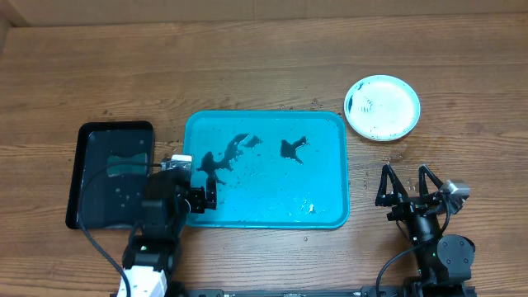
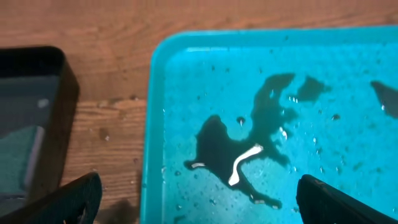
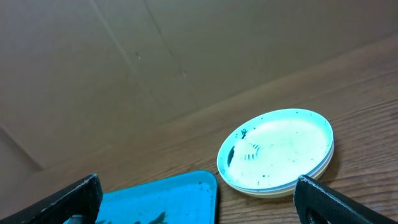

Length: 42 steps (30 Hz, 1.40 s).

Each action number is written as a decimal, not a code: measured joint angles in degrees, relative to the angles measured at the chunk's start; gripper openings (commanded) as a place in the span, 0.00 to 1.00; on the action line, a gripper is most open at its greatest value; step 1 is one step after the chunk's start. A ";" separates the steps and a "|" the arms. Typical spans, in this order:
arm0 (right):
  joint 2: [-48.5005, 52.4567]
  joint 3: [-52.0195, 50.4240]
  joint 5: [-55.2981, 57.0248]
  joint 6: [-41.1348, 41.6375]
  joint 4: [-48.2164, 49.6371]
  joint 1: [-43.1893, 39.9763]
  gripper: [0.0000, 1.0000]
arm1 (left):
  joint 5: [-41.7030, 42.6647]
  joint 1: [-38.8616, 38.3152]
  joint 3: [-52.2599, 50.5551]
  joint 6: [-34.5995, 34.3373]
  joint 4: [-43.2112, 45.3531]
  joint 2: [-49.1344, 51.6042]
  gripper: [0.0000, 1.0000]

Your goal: Clean dirty plates on tray and stack at the side

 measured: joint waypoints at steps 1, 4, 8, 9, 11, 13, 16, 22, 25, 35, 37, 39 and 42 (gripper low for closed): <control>0.00 0.00 0.00 0.02 0.00 0.00 1.00 | 0.02 0.33 -0.11 0.00 0.09 -0.79 1.00; 0.00 0.00 0.02 0.04 0.00 0.00 1.00 | 0.00 1.92 -0.55 0.00 0.13 -3.89 1.00; 0.00 0.00 0.00 0.00 0.00 0.00 1.00 | 0.00 3.34 -1.86 0.00 0.37 -8.68 1.00; 0.00 0.00 0.00 0.02 -0.02 0.00 1.00 | 0.00 3.69 -2.73 0.00 0.52 -10.25 1.00; -0.02 0.00 0.00 0.02 -0.04 0.02 1.00 | 0.04 5.11 -5.57 -0.22 1.75 -13.92 1.00; 0.00 0.00 0.02 0.04 -0.02 0.00 1.00 | 0.20 6.25 -8.07 -0.50 2.82 -16.90 1.00; 0.00 0.00 -0.02 0.02 0.00 0.00 1.00 | 0.79 7.39 -11.34 -0.72 5.11 -21.14 1.00; -0.02 0.00 -0.02 0.04 -0.02 0.00 1.00 | 1.46 7.41 -13.33 -0.90 4.33 -28.46 1.00; -0.02 0.00 0.00 0.02 0.00 0.00 1.00 | 1.66 7.41 -13.33 -0.90 2.10 -31.74 1.00; -0.02 0.00 0.00 0.02 0.00 0.00 1.00 | 2.29 7.41 -13.51 -1.95 -3.65 -41.83 1.00; -0.02 0.00 0.00 0.00 -0.02 0.00 1.00 | 2.38 7.41 -13.51 -1.99 -3.65 -43.15 1.00; -0.02 0.00 -0.02 0.02 0.00 0.00 1.00 | 2.40 7.41 -13.51 -2.23 -3.65 -44.74 1.00; -0.02 0.00 0.00 0.02 0.00 0.00 1.00 | 2.43 7.41 -13.51 -3.50 -3.63 -46.97 1.00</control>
